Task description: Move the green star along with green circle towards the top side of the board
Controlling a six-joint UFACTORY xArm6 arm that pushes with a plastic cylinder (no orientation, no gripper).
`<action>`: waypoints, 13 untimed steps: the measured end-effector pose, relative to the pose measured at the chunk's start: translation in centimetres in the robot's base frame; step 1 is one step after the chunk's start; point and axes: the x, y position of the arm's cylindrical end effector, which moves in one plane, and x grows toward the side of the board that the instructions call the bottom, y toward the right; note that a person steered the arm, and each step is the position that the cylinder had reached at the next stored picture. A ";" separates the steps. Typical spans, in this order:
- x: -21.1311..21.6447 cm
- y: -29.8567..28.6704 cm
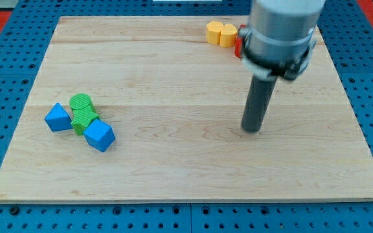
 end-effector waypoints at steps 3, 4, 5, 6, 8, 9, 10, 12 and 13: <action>8.0 -18.4; 7.4 -20.9; 5.4 -22.0; 3.7 -24.9; 2.3 -25.3; 1.3 -25.8; -0.2 -27.3; -1.5 -27.3; -3.0 -27.3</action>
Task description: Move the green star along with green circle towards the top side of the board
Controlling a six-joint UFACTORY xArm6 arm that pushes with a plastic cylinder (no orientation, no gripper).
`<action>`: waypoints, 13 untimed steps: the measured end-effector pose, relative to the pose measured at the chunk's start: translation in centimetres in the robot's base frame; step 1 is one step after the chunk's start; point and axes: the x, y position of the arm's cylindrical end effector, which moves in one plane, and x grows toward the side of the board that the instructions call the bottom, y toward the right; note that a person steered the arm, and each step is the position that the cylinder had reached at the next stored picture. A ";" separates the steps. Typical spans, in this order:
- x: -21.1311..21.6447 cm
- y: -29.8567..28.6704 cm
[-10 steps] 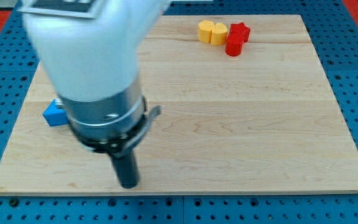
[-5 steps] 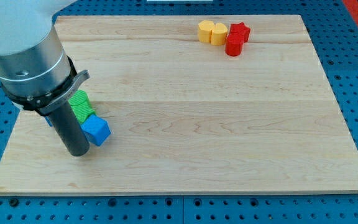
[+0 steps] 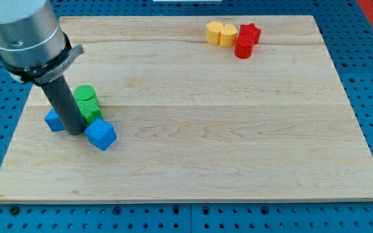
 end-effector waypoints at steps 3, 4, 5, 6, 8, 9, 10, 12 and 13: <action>-4.2 0.0; -5.9 0.0; -7.6 -0.6; -9.3 -1.1; -12.8 -1.6; -13.7 -1.3; -13.7 0.5; -16.8 1.7; -17.6 3.6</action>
